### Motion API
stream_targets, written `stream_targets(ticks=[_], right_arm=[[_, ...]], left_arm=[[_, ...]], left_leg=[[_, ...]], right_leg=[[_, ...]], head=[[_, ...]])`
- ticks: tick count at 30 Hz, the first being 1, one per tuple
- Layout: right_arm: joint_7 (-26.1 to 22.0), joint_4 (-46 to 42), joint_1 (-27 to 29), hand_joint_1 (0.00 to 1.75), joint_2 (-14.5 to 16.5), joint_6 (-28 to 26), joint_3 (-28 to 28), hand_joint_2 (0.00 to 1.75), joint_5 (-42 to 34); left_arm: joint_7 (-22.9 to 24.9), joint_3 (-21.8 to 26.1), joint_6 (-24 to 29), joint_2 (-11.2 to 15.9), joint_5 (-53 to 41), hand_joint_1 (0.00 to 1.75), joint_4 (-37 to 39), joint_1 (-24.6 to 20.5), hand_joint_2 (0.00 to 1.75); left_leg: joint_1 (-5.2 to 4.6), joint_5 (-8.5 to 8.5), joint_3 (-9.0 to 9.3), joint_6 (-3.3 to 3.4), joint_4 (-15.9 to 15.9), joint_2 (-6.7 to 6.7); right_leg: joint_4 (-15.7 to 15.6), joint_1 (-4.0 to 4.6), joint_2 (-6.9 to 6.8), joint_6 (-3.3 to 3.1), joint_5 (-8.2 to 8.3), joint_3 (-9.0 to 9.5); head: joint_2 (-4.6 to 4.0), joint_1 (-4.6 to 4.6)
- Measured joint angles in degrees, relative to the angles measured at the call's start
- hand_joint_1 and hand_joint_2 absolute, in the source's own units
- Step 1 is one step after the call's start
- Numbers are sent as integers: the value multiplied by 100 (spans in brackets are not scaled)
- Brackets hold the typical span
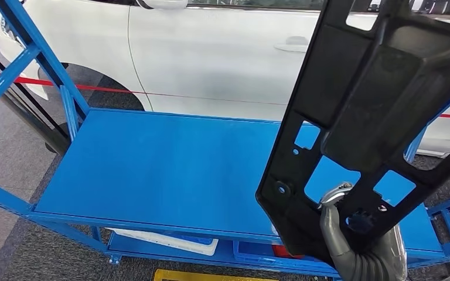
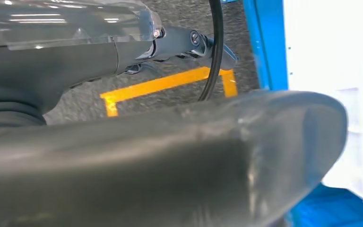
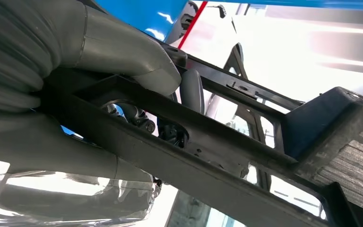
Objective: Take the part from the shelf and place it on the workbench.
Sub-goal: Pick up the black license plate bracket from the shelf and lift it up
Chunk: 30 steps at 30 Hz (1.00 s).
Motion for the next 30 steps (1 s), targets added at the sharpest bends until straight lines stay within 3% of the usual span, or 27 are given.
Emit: stream_targets(ticks=[19, 27, 29, 30], right_arm=[[-70, -159, 36, 175, 55, 25, 94, 175, -1], [-67, -167, 36, 175, 86, -130, 215, 175, -256], [-25, -188, 31, 175, 97, -187, 267, 175, -316], [-5, -197, 29, 175, 98, -220, 283, 175, -330]], left_arm=[[154, -87, -51, 0, 129, 0, 10, 11, 0], [434, -113, -74, 1, -42, 0, 85, 1, 0], [518, -144, -26, -3, -60, 0, 92, -6, 0], [544, -165, -6, -5, -61, 0, 94, -12, 0]], left_leg=[[0, 0, 0, 0, 0, 0], [-49, -8, 3, 94, 0, 0], [-14, 49, 34, 148, -94, 11], [5, 76, 45, 175, -141, 18]], right_leg=[[0, 0, 0, 0, 0, 1], [-24, -53, 0, 80, 9, 20], [102, -46, 3, 98, -115, -23], [312, -41, 6, 101, -270, -113]], head=[[0, 0], [0, -3], [0, 3], [0, 11]])
